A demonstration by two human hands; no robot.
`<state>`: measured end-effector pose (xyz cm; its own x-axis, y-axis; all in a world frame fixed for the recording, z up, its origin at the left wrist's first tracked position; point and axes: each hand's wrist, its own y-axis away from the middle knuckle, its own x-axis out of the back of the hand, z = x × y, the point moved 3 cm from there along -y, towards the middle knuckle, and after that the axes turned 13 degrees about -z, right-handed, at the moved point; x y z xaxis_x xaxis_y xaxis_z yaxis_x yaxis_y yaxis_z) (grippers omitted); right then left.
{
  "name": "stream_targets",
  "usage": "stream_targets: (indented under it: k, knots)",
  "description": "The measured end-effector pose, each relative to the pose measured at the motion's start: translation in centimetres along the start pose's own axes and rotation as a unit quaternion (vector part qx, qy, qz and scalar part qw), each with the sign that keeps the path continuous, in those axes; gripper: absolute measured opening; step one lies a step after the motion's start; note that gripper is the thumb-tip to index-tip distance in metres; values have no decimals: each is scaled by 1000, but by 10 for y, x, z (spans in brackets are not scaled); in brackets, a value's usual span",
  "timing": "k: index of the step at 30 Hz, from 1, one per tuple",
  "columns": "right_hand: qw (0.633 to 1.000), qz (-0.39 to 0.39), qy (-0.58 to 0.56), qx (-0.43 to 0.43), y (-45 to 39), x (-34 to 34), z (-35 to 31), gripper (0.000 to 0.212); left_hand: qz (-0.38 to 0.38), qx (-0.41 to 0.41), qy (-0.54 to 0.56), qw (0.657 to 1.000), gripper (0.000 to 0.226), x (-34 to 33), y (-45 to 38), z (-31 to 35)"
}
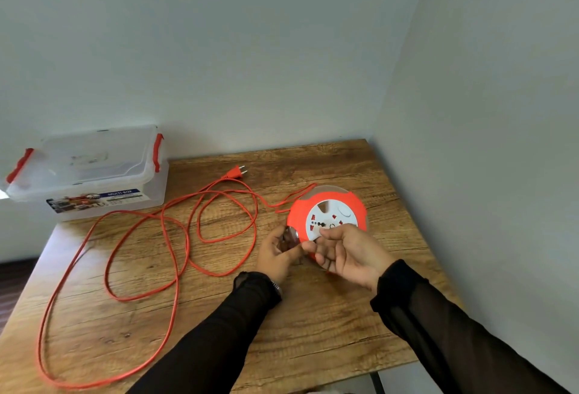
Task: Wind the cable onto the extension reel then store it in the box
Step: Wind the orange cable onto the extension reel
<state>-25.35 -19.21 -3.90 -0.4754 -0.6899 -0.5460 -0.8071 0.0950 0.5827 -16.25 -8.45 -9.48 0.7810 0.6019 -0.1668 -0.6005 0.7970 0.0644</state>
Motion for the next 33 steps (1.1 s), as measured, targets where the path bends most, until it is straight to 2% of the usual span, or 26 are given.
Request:
stream_targets:
  k: [2,4,5,6,7,9,10,11,13,18,21,25,29,31,33]
  knots:
    - [999,7,54,0,4,1,1,13,-3,0,12,1000,29,-1,0,0]
    - [983,33,180,-3,13,6,-2,13,-9,1,32,999,30,-3,0,2]
    - [960,60,272,9,18,9,-6,15,-16,2,46,999,32,-5,1,3]
    - [918,95,384,34,24,13,-12,22,-21,2,59,998,34,-5,1,3]
    - [842,131,518,71,30,16,-19,34,-23,4,70,997,34,-5,1,4]
    - [598,152,777,121,38,13,-32,49,-23,4,80,997,35,-5,1,5]
    - [489,127,853,130,39,7,-35,51,-23,4,76,997,36,-5,1,5]
    - [410,85,900,120,37,3,-38,52,-23,5,70,997,37,-6,2,5]
    - [320,15,944,81,33,-3,-45,52,-20,8,69,997,35,-6,3,6]
    - [159,-66,982,83,28,-6,-44,49,-27,12,75,997,36,-4,2,5]
    - [112,-83,987,83,23,-5,-45,49,-29,15,68,997,34,-3,1,4]
    - [104,-107,988,29,12,-7,-53,57,-43,16,74,996,37,-2,1,3]
    - [72,-110,991,22,5,-14,-57,61,-36,20,81,996,36,-1,0,-2]
    - [79,-99,991,40,3,-15,-57,58,-34,16,75,996,34,0,-2,-3]
    - [122,-75,988,61,3,-13,-57,59,-32,14,67,997,35,1,-2,-4]
